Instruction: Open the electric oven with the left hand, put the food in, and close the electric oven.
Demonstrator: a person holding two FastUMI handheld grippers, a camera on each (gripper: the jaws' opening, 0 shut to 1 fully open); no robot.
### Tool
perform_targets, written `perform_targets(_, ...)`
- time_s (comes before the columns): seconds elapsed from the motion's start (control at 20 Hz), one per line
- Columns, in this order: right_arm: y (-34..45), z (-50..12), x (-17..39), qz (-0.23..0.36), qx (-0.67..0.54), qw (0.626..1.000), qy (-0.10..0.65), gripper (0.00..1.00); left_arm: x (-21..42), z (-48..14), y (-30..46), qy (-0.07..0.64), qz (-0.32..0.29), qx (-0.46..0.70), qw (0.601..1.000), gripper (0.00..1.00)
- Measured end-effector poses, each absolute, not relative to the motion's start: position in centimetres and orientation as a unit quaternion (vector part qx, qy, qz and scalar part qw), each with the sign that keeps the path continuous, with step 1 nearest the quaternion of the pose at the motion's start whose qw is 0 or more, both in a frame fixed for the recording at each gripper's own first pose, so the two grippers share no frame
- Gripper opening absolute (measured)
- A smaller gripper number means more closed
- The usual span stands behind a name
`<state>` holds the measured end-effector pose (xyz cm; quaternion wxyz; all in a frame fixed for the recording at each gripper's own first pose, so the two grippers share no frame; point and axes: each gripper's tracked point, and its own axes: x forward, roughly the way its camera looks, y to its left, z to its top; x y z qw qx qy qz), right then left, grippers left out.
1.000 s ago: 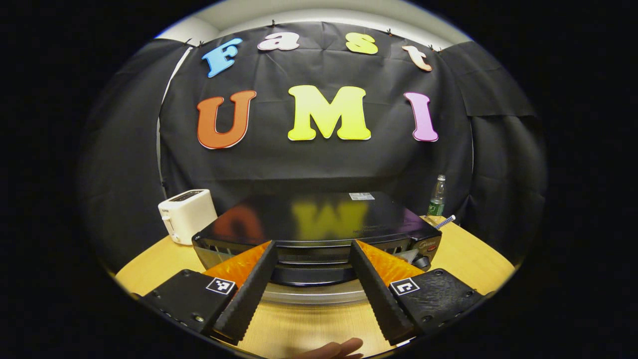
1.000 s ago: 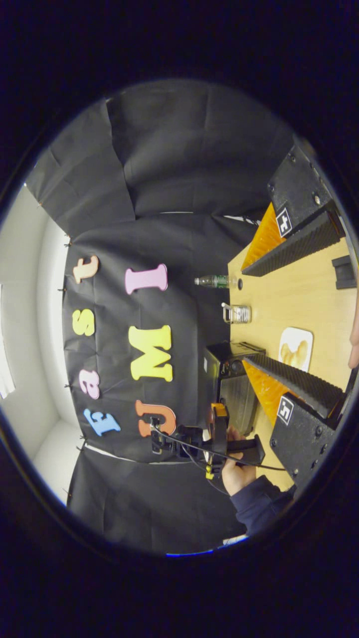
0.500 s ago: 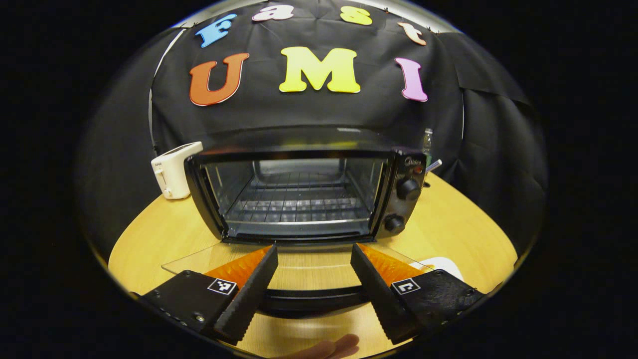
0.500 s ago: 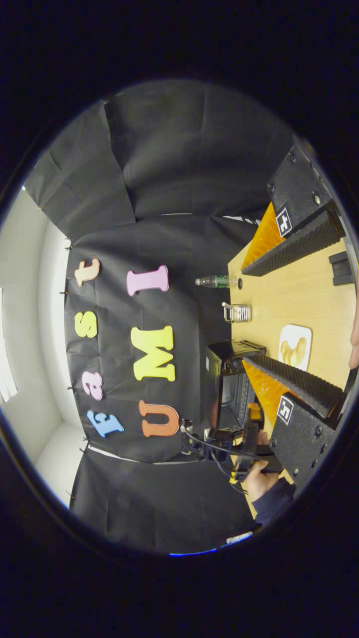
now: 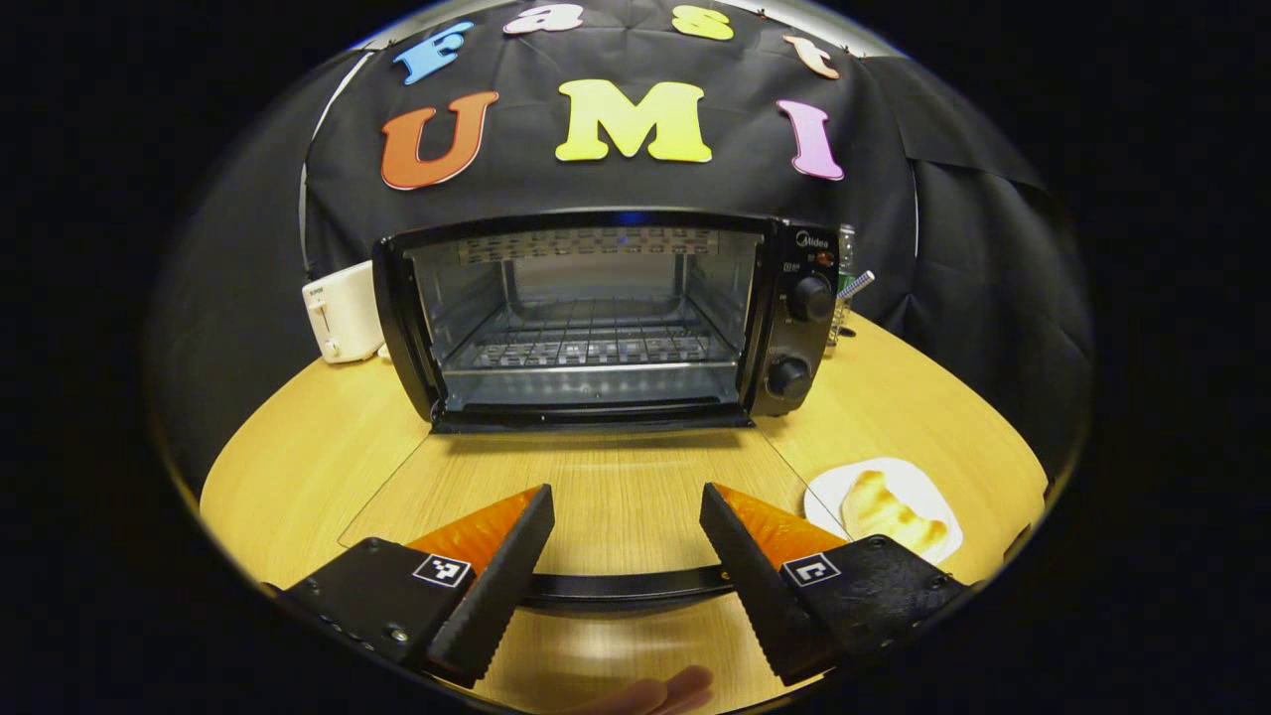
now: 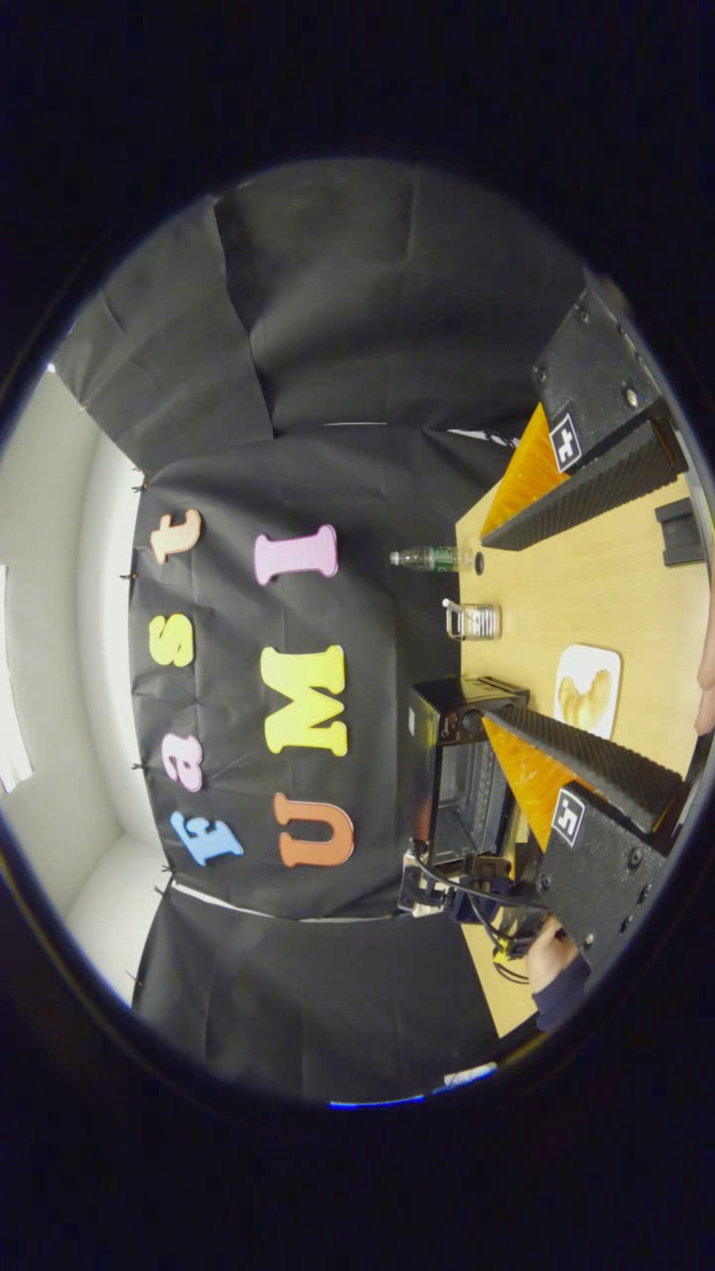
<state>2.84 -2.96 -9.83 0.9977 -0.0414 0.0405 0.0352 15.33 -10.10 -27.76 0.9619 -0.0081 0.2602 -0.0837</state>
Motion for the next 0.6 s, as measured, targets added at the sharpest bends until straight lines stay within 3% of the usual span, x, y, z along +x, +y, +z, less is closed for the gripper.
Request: perform_targets(0.6,-2.3,-10.3,3.6,0.039,-0.050,0.997,0.039,0.97,14.7,-27.0,-9.5,0.233,-0.087,-0.002,0.968,0.98)
